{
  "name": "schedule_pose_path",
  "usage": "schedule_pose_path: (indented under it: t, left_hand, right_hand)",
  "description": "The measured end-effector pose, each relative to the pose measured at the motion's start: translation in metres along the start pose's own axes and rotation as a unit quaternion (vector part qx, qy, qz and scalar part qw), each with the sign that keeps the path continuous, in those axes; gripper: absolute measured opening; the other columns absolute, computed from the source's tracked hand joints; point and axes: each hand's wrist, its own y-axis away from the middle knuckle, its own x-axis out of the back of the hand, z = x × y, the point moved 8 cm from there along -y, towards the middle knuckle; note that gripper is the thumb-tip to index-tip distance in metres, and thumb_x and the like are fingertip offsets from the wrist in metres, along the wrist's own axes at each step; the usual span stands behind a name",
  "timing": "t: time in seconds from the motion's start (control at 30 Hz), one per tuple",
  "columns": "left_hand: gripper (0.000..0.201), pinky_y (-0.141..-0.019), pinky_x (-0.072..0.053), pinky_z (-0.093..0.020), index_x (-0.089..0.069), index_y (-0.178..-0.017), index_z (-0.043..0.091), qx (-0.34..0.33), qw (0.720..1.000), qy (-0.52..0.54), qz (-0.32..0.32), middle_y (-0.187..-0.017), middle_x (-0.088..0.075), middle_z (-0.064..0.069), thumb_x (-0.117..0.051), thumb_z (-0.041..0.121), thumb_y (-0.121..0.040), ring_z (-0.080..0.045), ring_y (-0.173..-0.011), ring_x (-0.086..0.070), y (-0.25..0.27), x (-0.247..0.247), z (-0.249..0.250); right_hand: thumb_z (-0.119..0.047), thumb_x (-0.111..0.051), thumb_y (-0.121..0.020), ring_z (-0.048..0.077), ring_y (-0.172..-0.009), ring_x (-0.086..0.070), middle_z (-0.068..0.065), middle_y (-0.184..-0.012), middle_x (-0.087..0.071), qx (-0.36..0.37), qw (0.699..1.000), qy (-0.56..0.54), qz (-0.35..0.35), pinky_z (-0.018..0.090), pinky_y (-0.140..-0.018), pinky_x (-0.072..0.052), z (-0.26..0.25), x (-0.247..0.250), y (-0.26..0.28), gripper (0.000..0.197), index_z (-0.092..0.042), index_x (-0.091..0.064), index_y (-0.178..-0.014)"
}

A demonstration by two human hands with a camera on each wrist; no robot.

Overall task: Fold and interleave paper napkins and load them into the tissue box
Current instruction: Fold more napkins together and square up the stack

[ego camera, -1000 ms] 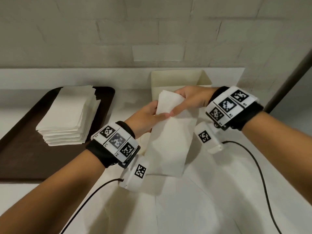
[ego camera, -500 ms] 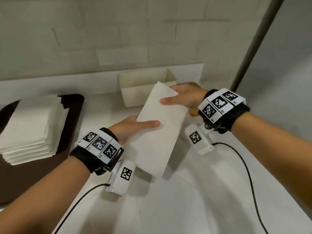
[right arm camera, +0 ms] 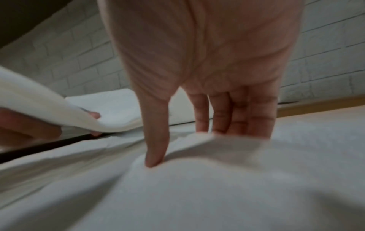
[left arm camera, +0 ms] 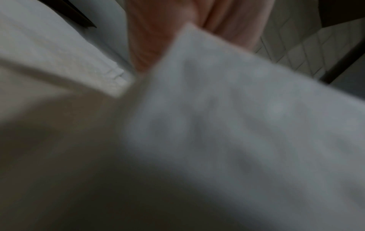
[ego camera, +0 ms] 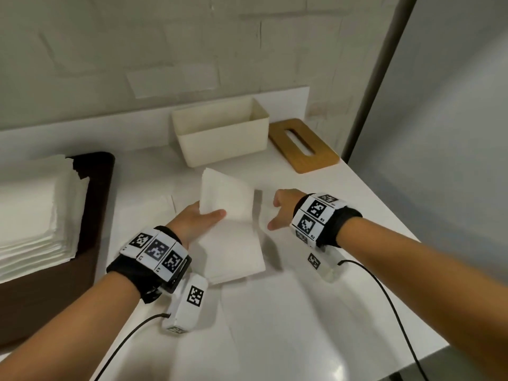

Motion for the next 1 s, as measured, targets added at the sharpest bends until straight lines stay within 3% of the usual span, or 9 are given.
schedule_pose_path:
  t: [0.17,0.33,0.47,0.63,0.7,0.8,0.87,0.93,1.0]
  left_hand:
    - [0.018,-0.089,-0.047,-0.035,-0.055,-0.107,0.017,0.007,1.0,0.006,0.008,-0.087,-0.062,0.002,-0.057,0.022,-0.09,-0.026,-0.093,-0.059,0.003,0.004,-0.003]
    - [0.028,-0.074,-0.049,-0.031,-0.053,-0.118,0.014,0.013,0.999,0.043,0.013,-0.095,-0.063,-0.002,-0.054,0.022,-0.092,-0.021,-0.083,-0.059,0.004,-0.004,0.004]
    - [0.032,-0.068,-0.048,-0.028,-0.051,-0.124,0.008,0.002,0.998,0.066,-0.006,-0.109,-0.061,-0.01,-0.051,0.019,-0.094,-0.023,-0.085,-0.059,0.004,-0.026,0.016]
    - [0.048,-0.077,-0.052,-0.032,-0.057,-0.121,0.014,0.005,0.991,0.122,-0.055,-0.108,-0.068,-0.007,-0.053,0.048,-0.088,-0.023,-0.093,-0.065,0.001,-0.06,0.034]
    - [0.064,-0.089,-0.051,-0.038,-0.059,-0.118,0.019,0.019,0.987,0.141,-0.077,-0.11,-0.069,-0.007,-0.045,0.069,-0.08,-0.026,-0.1,-0.065,-0.001,-0.071,0.038]
    - [0.075,-0.092,-0.049,-0.038,-0.06,-0.121,0.028,0.017,0.975,0.179,-0.134,-0.115,-0.069,-0.006,-0.028,0.08,-0.077,-0.025,-0.106,-0.064,-0.001,-0.088,0.045]
    - [0.077,-0.098,-0.045,-0.04,-0.059,-0.123,0.03,0.027,0.974,0.185,-0.13,-0.118,-0.068,-0.004,-0.038,0.083,-0.07,-0.024,-0.11,-0.062,0.002,-0.09,0.044]
    - [0.065,-0.101,-0.043,-0.043,-0.058,-0.125,0.024,0.023,0.979,0.169,-0.113,-0.123,-0.065,-0.006,-0.06,0.064,-0.073,-0.025,-0.112,-0.06,0.002,-0.09,0.041]
    - [0.041,-0.096,-0.047,-0.042,-0.055,-0.125,0.014,0.005,0.985,0.156,-0.071,-0.123,-0.063,-0.012,-0.061,0.027,-0.087,-0.029,-0.106,-0.061,0.002,-0.086,0.039]
  right_hand:
    - [-0.026,-0.066,-0.083,0.024,-0.123,-0.049,0.009,-0.135,-0.052,-0.014,0.99,-0.134,0.032,0.023,-0.093,-0.037,0.006,0.015,0.0,0.052,-0.006,-0.049,-0.129]
    - [-0.025,-0.058,-0.089,0.03,-0.113,-0.055,0.014,-0.124,-0.057,-0.055,0.942,-0.282,0.173,0.027,-0.083,-0.04,0.043,0.069,0.019,0.038,-0.004,-0.053,-0.12]
    - [-0.034,-0.063,-0.083,0.029,-0.108,-0.06,0.008,-0.116,-0.064,-0.025,0.876,-0.451,0.168,0.044,-0.1,-0.045,0.049,0.084,0.034,0.017,-0.02,-0.058,-0.09]
    - [-0.028,-0.056,-0.09,0.031,-0.114,-0.057,0.014,-0.125,-0.06,-0.024,0.872,-0.474,0.117,0.046,-0.103,-0.042,0.024,0.051,0.038,0.039,-0.006,-0.052,-0.121]
    - [-0.026,-0.052,-0.092,0.031,-0.116,-0.055,0.014,-0.128,-0.057,-0.039,0.875,-0.469,0.116,0.043,-0.105,-0.04,0.022,0.04,0.037,0.041,-0.003,-0.048,-0.126]
    - [-0.025,-0.05,-0.093,0.031,-0.118,-0.054,0.014,-0.13,-0.055,-0.05,0.868,-0.48,0.118,0.04,-0.105,-0.04,0.026,0.033,0.036,0.042,-0.002,-0.045,-0.128]
    - [-0.024,-0.049,-0.093,0.03,-0.119,-0.053,0.013,-0.131,-0.054,-0.05,0.866,-0.483,0.116,0.039,-0.105,-0.04,0.028,0.034,0.038,0.042,-0.003,-0.044,-0.129]
    - [-0.025,-0.049,-0.093,0.029,-0.117,-0.054,0.012,-0.126,-0.055,-0.051,0.867,-0.484,0.109,0.039,-0.103,-0.041,0.032,0.033,0.041,0.034,-0.007,-0.048,-0.122]
    - [-0.026,-0.05,-0.093,0.028,-0.101,-0.056,0.014,-0.108,-0.056,-0.051,0.865,-0.49,0.1,0.04,-0.096,-0.045,0.039,0.032,0.041,0.011,-0.015,-0.051,-0.096]
